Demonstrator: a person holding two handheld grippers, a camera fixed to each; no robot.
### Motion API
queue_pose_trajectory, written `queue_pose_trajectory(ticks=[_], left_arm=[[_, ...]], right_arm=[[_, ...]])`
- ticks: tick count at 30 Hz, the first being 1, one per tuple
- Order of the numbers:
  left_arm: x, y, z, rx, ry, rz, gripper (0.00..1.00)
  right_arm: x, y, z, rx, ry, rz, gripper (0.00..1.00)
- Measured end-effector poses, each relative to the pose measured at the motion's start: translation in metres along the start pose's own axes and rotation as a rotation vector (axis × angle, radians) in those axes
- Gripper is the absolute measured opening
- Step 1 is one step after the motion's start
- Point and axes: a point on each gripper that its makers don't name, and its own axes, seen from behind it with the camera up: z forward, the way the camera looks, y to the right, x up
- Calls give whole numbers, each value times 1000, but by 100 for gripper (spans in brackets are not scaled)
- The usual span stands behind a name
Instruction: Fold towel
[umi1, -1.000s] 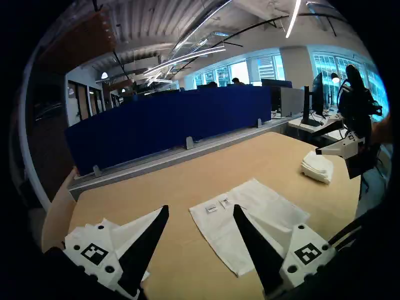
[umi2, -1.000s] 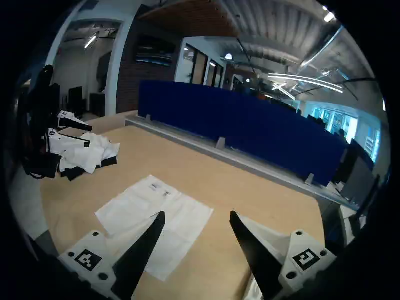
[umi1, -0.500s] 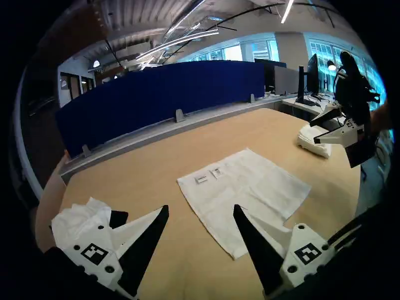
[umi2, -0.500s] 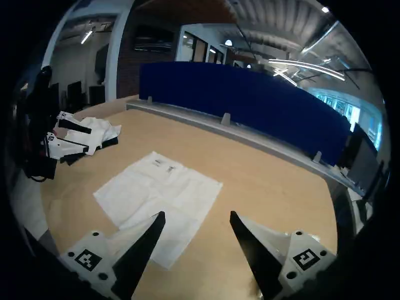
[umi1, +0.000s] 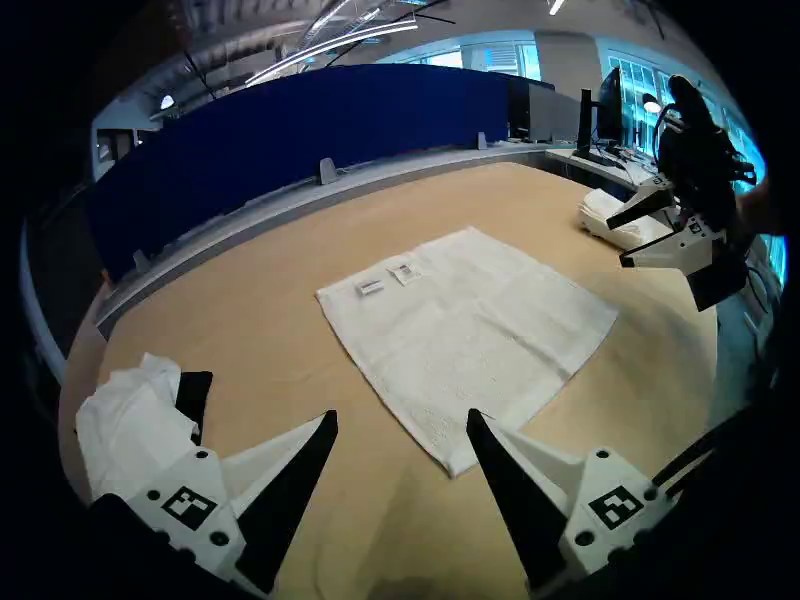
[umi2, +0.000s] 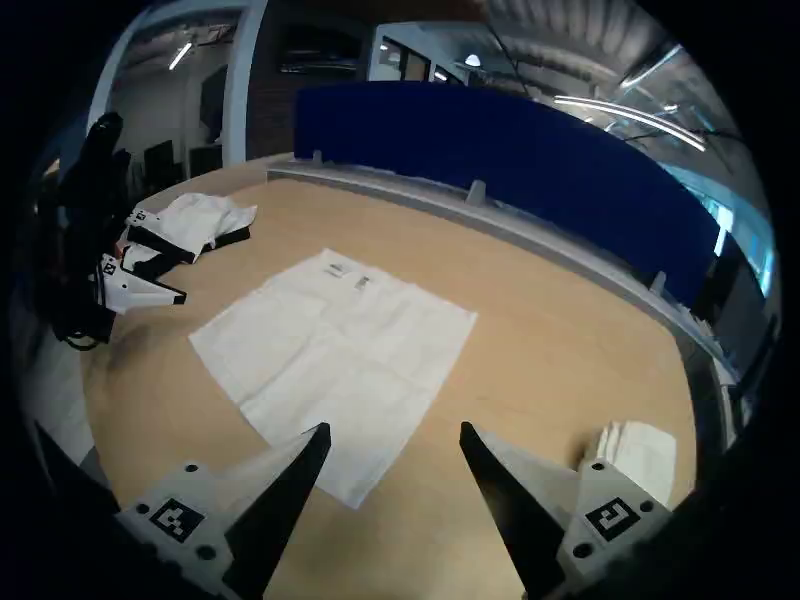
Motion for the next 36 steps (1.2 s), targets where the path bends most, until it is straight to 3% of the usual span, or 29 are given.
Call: queue_pose_trajectory(ticks=[17, 29, 36], left_arm=[[-41, 27, 13, -104, -147, -14, 96], [-56, 31, 17, -104, -232, -19, 95], [-57, 37, 18, -115, -240, -21, 90]], right_arm=[[-49, -19, 11, 69, -118, -17, 100], [-67, -18, 19, 64, -162, -15, 99], [-71, -21, 22, 76, -168, -7, 94]])
